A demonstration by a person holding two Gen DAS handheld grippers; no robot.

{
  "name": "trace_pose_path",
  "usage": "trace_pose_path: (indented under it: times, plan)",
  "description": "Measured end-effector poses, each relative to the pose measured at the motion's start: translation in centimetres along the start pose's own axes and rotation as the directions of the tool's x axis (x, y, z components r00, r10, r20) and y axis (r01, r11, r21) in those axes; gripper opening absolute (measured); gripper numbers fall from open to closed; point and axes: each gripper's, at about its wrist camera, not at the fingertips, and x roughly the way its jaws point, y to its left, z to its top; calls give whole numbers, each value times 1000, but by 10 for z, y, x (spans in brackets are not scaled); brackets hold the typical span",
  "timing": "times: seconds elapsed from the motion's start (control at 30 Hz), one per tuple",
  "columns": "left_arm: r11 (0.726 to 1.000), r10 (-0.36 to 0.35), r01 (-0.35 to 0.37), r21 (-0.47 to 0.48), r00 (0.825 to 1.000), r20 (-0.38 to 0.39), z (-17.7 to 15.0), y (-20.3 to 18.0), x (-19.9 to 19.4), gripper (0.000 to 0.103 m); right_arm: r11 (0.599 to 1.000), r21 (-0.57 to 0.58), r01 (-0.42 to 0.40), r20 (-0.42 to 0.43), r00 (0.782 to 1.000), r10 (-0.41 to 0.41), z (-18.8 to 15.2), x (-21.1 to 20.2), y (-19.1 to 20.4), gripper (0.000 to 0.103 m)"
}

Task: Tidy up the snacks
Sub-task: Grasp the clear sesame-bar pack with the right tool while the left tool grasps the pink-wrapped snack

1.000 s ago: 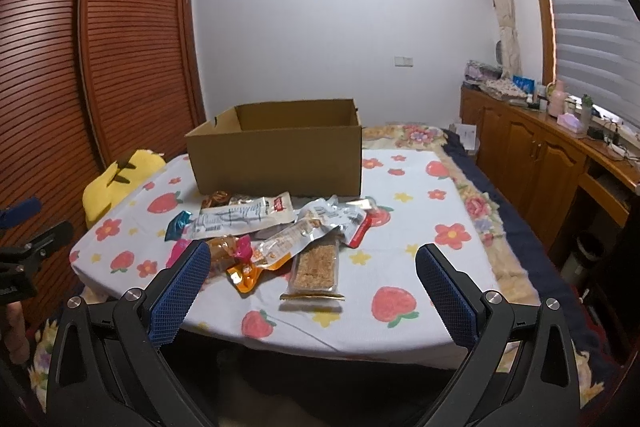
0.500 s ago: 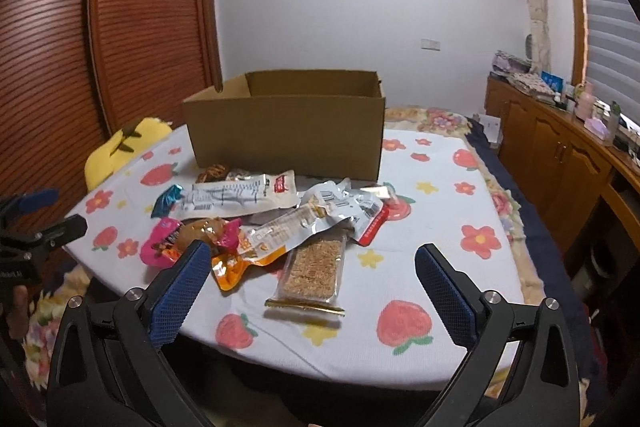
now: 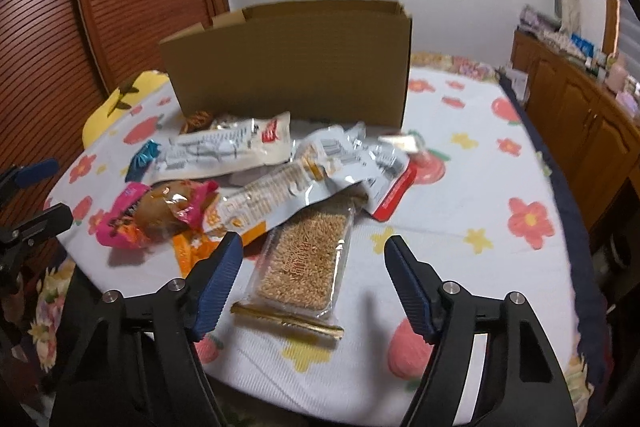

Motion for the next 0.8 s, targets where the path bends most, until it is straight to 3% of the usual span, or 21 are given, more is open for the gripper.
trace_pose_path:
  times: [0.33,0.57,0.8]
  plan:
    - [987,-36,43,154,998,-42,11,-17,30,103,999,-51,-9,-81,997,5,-1,30,7,66]
    - [982,-113,122,144,991,-75,22,-14,47,103,995,-97,0,-114,993,-11,-2,34,10,54]
    - [963,-159,181,199,979,-125,34,-16,58,103,993,-119,-3,-141,990,-14,-1,33,0,53]
